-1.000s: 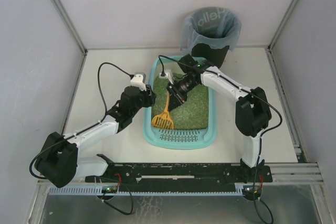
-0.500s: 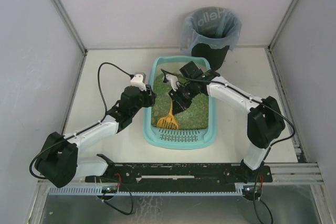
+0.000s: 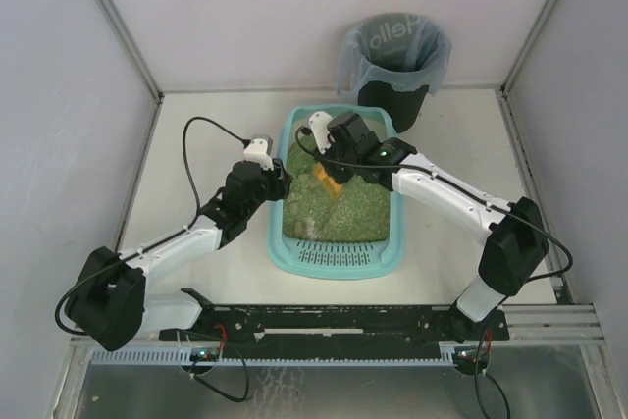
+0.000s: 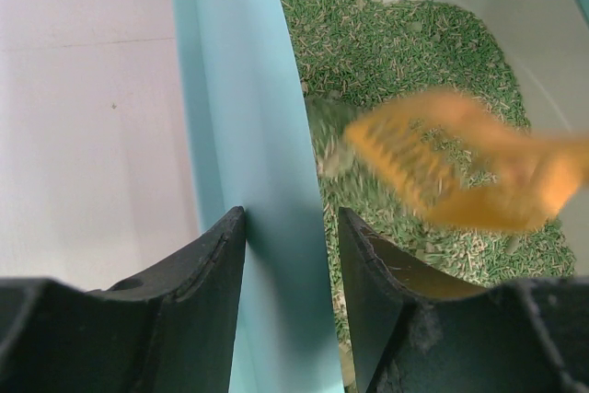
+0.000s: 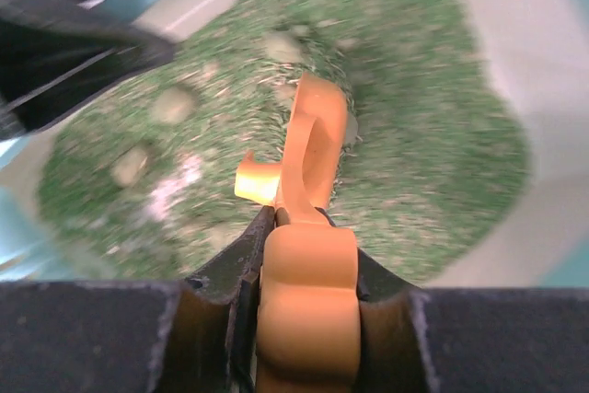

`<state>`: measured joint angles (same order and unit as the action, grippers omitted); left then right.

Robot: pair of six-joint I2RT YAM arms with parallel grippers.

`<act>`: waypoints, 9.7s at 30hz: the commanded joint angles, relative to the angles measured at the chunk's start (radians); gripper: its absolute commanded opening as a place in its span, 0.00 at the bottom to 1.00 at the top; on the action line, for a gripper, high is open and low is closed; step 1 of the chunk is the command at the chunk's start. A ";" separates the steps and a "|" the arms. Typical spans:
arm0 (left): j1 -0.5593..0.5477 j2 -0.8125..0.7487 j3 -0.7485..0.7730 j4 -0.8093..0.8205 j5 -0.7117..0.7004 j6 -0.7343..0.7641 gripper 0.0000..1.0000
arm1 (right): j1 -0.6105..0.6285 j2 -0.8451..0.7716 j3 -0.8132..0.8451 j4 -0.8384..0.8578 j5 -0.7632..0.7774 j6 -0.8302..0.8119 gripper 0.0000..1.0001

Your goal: Clean the litter box

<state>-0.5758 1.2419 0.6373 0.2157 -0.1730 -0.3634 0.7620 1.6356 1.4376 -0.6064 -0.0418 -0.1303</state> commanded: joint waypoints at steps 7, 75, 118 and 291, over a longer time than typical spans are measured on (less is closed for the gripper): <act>-0.016 0.000 0.039 0.015 0.054 -0.014 0.48 | -0.052 -0.167 0.074 0.057 0.071 -0.046 0.00; -0.017 0.019 0.048 0.009 0.062 -0.016 0.47 | -0.044 -0.221 0.012 0.006 0.243 -0.066 0.00; -0.018 0.014 0.052 0.000 0.061 -0.014 0.46 | -0.077 0.278 0.198 0.263 0.578 -0.258 0.00; -0.026 -0.069 -0.021 0.125 -0.033 -0.041 0.50 | -0.724 -0.236 -1.018 1.697 -0.603 1.566 0.00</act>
<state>-0.5900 1.2201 0.6415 0.2760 -0.2226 -0.3828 0.0635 1.4117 0.4240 1.0382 -0.6872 1.3949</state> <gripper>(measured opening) 0.503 0.189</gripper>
